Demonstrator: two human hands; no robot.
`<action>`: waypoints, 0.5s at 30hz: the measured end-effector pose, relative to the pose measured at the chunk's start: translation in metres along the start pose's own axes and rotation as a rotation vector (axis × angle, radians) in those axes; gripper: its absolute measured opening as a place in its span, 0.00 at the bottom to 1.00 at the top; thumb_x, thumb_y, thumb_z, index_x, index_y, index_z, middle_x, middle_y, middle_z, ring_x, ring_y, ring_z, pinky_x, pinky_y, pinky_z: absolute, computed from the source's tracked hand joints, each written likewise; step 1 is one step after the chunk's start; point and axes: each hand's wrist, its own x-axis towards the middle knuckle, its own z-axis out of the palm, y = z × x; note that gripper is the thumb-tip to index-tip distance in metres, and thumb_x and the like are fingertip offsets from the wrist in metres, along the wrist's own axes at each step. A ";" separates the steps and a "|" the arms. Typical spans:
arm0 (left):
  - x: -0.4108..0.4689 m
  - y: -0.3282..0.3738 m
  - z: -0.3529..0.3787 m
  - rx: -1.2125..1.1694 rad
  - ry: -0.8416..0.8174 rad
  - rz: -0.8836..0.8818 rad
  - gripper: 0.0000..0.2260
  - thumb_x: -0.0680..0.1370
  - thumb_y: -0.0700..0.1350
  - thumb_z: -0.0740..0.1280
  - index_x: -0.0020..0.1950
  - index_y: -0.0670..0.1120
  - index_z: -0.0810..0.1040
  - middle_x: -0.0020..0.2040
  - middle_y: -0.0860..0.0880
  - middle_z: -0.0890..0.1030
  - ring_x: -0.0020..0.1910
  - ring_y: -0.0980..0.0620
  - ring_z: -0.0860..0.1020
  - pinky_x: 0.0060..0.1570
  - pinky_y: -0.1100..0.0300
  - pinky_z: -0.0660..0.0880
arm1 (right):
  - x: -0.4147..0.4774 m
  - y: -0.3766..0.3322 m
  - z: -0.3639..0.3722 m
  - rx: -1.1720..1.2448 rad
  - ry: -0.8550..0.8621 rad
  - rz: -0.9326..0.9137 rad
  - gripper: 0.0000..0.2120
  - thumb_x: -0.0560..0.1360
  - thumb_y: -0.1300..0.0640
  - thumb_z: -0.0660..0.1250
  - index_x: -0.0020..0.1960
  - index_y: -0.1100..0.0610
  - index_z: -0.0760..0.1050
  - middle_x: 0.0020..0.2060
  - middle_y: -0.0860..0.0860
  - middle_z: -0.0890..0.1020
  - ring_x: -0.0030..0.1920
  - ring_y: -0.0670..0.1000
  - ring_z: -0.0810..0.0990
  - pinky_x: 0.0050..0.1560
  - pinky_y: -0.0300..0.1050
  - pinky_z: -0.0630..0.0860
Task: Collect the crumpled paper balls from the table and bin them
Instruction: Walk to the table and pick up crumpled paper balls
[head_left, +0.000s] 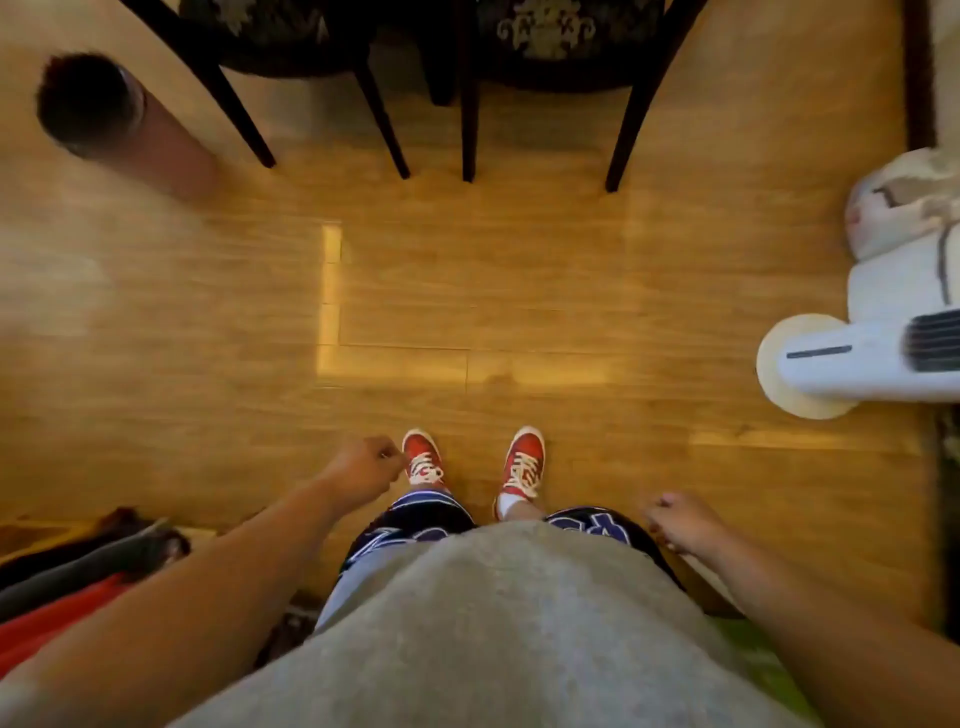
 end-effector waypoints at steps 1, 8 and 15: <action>0.003 0.007 0.001 -0.016 -0.001 0.025 0.09 0.77 0.52 0.66 0.43 0.48 0.78 0.39 0.45 0.83 0.36 0.47 0.80 0.36 0.55 0.76 | 0.003 0.001 -0.002 0.006 -0.003 -0.003 0.12 0.79 0.51 0.63 0.39 0.55 0.73 0.36 0.55 0.77 0.35 0.54 0.74 0.35 0.42 0.65; 0.000 0.035 -0.033 -0.048 0.024 0.009 0.10 0.77 0.54 0.65 0.48 0.48 0.79 0.43 0.46 0.83 0.43 0.45 0.82 0.45 0.52 0.78 | 0.017 -0.080 -0.041 -0.028 0.043 -0.041 0.12 0.78 0.52 0.63 0.37 0.56 0.70 0.35 0.56 0.78 0.34 0.55 0.74 0.30 0.42 0.64; 0.031 0.004 -0.102 -0.095 0.041 -0.136 0.11 0.78 0.53 0.65 0.47 0.45 0.78 0.40 0.47 0.82 0.36 0.49 0.79 0.37 0.59 0.75 | 0.054 -0.262 -0.085 -0.050 0.079 -0.240 0.12 0.77 0.51 0.64 0.39 0.56 0.73 0.36 0.56 0.79 0.35 0.56 0.76 0.32 0.45 0.68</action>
